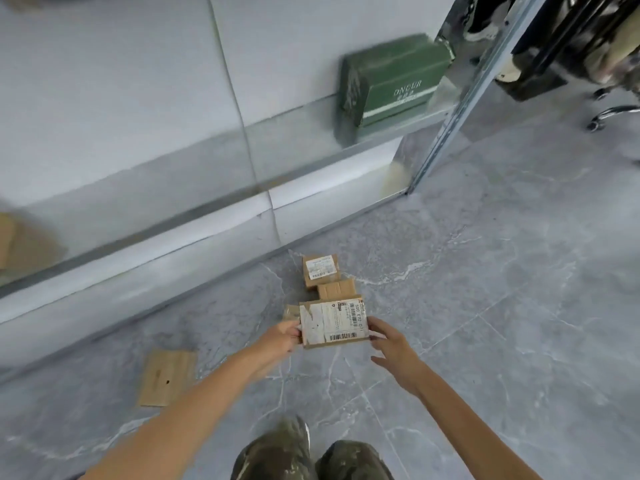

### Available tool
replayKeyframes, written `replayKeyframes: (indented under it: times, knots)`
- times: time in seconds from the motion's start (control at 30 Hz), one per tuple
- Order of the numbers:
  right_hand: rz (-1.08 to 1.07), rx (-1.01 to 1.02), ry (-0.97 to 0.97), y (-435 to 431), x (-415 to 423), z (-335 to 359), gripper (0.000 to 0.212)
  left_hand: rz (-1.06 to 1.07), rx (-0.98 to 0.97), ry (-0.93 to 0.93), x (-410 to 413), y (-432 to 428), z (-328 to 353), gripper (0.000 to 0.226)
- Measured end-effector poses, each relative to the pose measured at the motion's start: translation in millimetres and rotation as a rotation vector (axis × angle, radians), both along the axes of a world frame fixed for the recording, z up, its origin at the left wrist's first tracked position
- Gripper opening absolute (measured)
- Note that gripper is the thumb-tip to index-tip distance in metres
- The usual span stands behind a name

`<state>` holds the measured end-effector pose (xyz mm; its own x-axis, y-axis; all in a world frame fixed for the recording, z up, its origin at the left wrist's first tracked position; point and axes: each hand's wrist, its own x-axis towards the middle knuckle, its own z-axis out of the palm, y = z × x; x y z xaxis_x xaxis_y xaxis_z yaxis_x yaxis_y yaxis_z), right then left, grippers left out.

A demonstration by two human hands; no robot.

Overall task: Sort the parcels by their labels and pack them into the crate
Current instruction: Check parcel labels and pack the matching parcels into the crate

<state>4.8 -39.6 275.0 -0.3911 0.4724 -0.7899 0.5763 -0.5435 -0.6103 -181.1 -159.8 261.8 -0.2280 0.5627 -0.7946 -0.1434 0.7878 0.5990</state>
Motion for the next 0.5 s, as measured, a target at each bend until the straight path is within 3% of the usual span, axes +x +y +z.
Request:
replayKeyframes:
  times: [0.13,0.27,0.37,0.5]
  knots:
    - [-0.003,0.209,0.157,12,-8,181,0.047,0.067,0.211,0.065,-3,8,174,0.051]
    - [0.022,0.403,0.339,11,-5,343,0.039,0.224,0.367,0.243,-4,5,339,0.036]
    - [0.007,0.473,0.465,-3,0,437,0.04,0.327,0.531,0.312,2,-10,446,0.017]
    - [0.047,0.649,0.564,-31,5,523,0.042,0.46,0.706,0.243,12,-43,545,0.022]
